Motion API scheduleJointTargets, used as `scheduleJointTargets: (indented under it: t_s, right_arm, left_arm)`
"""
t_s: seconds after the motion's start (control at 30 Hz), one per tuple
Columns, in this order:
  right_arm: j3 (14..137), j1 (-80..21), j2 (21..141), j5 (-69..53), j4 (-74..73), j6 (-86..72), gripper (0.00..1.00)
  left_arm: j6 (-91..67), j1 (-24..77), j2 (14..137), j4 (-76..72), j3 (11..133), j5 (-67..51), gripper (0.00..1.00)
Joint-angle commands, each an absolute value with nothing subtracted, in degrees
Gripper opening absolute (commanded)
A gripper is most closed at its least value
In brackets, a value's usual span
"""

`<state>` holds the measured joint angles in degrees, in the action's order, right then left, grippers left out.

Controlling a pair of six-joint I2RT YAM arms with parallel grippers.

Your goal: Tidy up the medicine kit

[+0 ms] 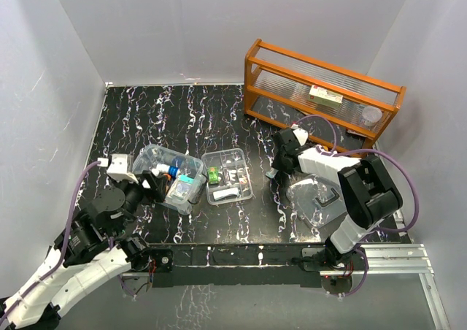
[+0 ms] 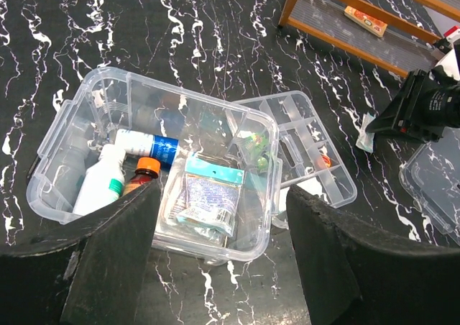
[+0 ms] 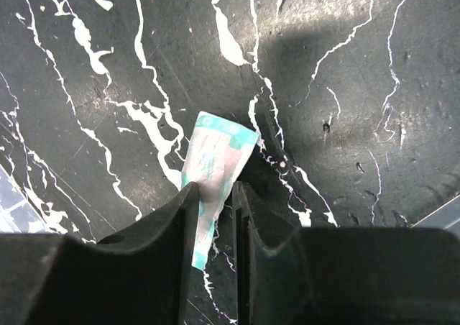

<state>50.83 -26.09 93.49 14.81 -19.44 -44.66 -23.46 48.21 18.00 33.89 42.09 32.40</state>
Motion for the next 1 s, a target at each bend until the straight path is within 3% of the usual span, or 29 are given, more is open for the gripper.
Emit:
scheduleJointTargets:
  t_s: [0.0, 0.2, 0.57, 0.97]
  right_arm:
    - [52.98, -25.83, 95.3, 16.64, -19.56, -44.71, 0.19]
    - [52.55, -25.81, 94.9, 15.88, -18.55, -44.51, 0.0]
    - [51.37, -25.8, 85.87, 9.26, -15.38, -34.95, 0.0]
    - [48.29, -26.67, 73.68, -11.17, -8.31, -13.79, 0.0]
  left_arm:
    - [-23.39, 48.36, 19.76, 32.93, 42.27, 32.63, 0.7]
    - [-22.86, 48.34, 21.44, 31.87, 42.85, 31.81, 0.71]
    - [-23.81, 48.3, 24.19, 30.53, 42.54, 29.24, 0.72]
    - [-23.79, 48.34, 27.47, 31.1, 49.14, 29.71, 0.73]
